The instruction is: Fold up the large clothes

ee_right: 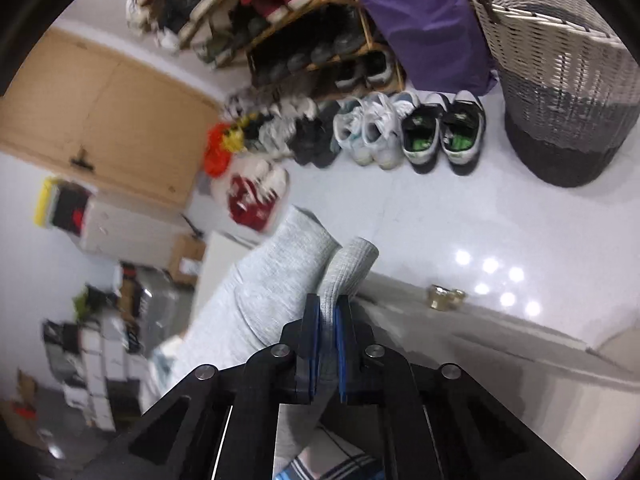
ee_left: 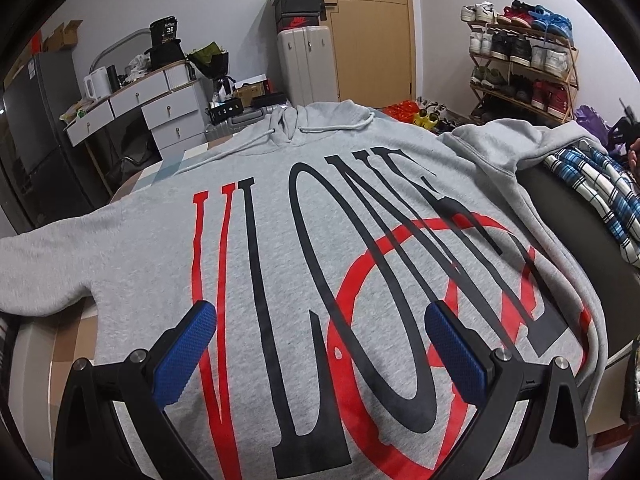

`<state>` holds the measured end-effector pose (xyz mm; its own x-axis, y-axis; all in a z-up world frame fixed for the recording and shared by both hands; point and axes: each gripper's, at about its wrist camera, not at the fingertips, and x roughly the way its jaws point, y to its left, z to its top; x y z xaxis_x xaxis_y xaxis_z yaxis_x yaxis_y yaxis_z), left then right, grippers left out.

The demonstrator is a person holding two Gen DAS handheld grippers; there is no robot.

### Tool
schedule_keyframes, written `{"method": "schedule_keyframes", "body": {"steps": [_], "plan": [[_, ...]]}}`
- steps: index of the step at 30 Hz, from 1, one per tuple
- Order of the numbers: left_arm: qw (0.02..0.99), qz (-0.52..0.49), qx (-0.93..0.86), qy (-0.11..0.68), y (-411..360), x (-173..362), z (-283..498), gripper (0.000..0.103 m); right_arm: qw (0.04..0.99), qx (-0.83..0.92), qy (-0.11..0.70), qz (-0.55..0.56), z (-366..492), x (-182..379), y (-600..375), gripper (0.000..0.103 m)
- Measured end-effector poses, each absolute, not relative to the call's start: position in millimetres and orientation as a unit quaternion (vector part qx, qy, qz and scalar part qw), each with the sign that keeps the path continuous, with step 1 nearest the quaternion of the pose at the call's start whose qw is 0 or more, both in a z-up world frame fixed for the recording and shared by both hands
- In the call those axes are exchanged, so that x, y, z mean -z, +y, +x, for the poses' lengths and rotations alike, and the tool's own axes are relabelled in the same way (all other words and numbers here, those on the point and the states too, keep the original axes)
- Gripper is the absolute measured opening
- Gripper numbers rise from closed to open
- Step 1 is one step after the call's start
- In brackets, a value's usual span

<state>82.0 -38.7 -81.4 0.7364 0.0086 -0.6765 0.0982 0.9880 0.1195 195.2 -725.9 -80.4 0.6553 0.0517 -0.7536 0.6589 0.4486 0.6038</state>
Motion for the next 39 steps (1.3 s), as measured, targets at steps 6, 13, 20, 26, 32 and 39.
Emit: {"method": "schedule_keyframes", "body": {"steps": [6, 13, 20, 26, 32, 39], "plan": [[0.931, 0.077, 0.017, 0.355, -33, 76, 77, 0.102, 0.852, 0.233, 0.299, 0.36, 188, 5, -707, 0.006], [0.937, 0.057, 0.014, 0.344, -18, 69, 69, 0.102, 0.887, 0.296, 0.225, 0.276, 176, -92, -683, 0.006], [0.941, 0.04, 0.013, 0.335, -1, 64, 61, 0.102, 0.909, 0.319, 0.166, 0.211, 169, -158, -638, 0.006], [0.946, 0.023, 0.015, 0.324, 17, 61, 49, 0.102, 0.946, 0.248, 0.139, 0.158, 176, -208, -565, 0.006], [0.948, -0.001, 0.009, 0.318, 40, 62, 34, 0.102, 0.977, 0.111, 0.138, 0.115, 199, -244, -431, 0.006], [0.949, -0.031, -0.006, 0.314, 67, 63, 15, 0.102, 0.974, -0.04, 0.192, 0.115, 237, -241, -275, 0.006]]}}
